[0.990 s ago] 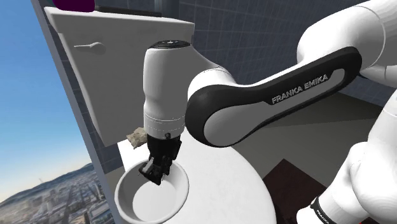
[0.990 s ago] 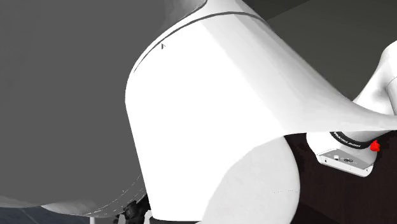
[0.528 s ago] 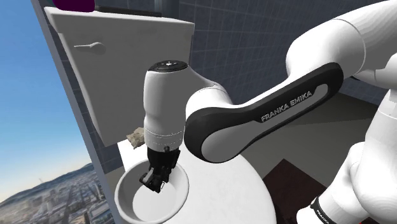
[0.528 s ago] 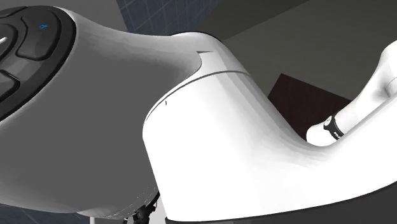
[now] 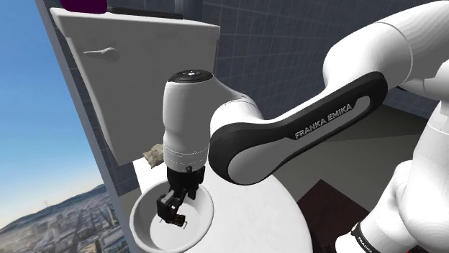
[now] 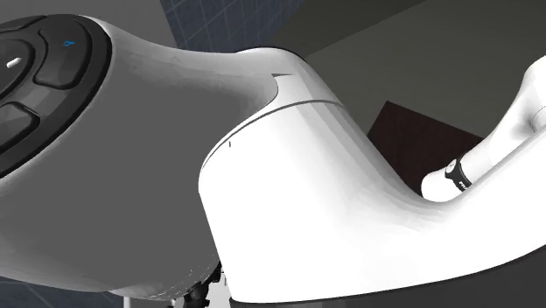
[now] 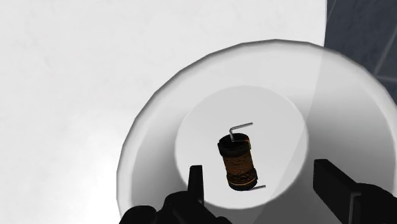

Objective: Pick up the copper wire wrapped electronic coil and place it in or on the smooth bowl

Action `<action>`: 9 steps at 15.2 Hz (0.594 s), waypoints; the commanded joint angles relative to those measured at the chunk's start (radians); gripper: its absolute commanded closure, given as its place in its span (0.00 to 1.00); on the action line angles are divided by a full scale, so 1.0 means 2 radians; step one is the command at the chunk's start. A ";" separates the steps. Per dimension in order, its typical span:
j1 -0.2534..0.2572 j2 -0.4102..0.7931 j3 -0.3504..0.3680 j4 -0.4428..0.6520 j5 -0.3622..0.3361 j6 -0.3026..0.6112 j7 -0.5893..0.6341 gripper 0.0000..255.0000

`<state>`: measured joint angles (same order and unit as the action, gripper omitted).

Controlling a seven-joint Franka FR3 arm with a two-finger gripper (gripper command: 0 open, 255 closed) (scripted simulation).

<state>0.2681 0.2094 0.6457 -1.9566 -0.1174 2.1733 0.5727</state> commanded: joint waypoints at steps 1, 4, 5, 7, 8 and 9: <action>0.000 0.000 0.000 0.000 0.000 0.000 0.000 0.00; 0.000 0.000 0.000 0.000 0.000 0.000 0.000 0.00; -0.002 -0.009 0.002 0.007 0.007 -0.015 -0.005 0.00; -0.007 -0.025 0.005 0.024 0.020 -0.044 -0.013 0.00; -0.008 -0.031 0.005 0.032 0.024 -0.056 -0.016 0.00; -0.008 -0.031 0.005 0.032 0.024 -0.056 -0.016 0.00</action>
<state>0.2537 0.1509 0.6559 -1.9034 -0.0725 2.0752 0.5435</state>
